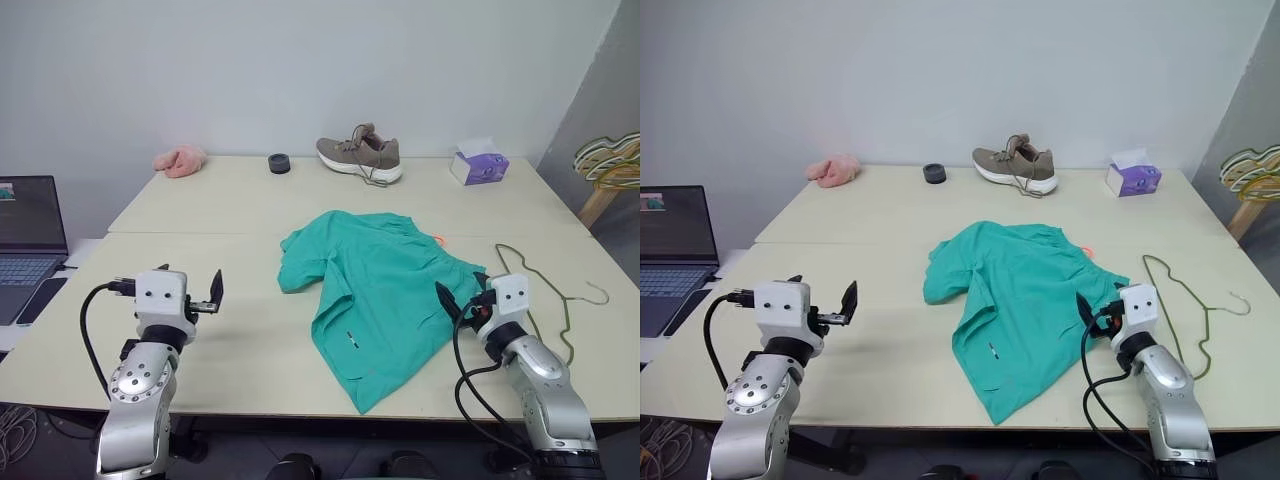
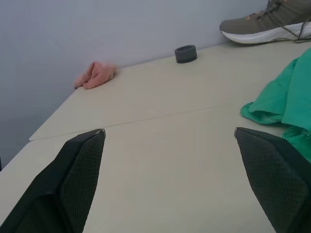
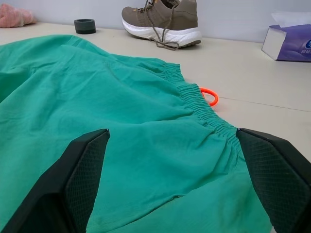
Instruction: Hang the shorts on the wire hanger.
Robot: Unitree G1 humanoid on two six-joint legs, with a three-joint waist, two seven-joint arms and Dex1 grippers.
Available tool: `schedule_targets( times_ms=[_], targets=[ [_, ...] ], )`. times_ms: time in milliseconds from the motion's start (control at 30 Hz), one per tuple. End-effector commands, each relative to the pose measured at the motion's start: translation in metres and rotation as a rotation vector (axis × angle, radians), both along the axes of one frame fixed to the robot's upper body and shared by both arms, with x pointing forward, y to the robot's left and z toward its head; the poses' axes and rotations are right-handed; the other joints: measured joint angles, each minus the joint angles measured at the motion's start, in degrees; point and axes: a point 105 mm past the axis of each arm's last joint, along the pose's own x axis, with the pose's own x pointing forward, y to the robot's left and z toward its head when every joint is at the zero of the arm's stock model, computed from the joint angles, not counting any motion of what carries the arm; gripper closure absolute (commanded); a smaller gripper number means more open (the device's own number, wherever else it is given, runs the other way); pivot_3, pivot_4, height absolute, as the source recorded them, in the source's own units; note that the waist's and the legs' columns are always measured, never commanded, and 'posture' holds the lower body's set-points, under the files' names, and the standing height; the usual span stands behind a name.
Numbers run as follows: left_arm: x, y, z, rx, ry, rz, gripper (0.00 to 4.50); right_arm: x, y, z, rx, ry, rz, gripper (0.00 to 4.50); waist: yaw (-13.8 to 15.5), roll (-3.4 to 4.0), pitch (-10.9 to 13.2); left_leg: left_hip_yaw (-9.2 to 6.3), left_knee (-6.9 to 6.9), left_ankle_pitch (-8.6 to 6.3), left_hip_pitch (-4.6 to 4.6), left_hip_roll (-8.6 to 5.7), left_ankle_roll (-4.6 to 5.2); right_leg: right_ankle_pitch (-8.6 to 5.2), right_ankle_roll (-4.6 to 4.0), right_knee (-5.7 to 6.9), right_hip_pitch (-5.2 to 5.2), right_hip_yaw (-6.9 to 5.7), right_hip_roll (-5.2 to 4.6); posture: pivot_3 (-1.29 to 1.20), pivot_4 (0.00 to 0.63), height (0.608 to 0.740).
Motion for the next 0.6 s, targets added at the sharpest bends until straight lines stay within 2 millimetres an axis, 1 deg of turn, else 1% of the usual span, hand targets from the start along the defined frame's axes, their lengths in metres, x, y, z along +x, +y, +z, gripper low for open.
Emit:
schedule_targets(
  times_ms=[33, 600],
  targets=[
    [0.0025, -0.0050, 0.0131, 0.022, -0.058, -0.041, 0.00, 0.0028, 0.0026, 0.0190, 0.003, -0.080, 0.005, 0.04, 0.0, 0.00, 0.0, 0.00, 0.00, 0.00, 0.00, 0.00, 0.00, 0.00, 0.00, 0.00, 0.00, 0.00, 0.00, -0.07, 0.000, 0.740],
    [0.0041, -0.0121, 0.0091, 0.054, -0.039, -0.078, 0.00, 0.0023, 0.0015, 0.0197, -0.001, -0.082, 0.007, 0.04, -0.4, 0.01, 0.0, 0.00, -0.01, 0.00, 0.00, 0.00, 0.00, 0.00, 0.00, -0.01, -0.01, 0.01, 0.00, -0.08, 0.000, 0.740]
  ],
)
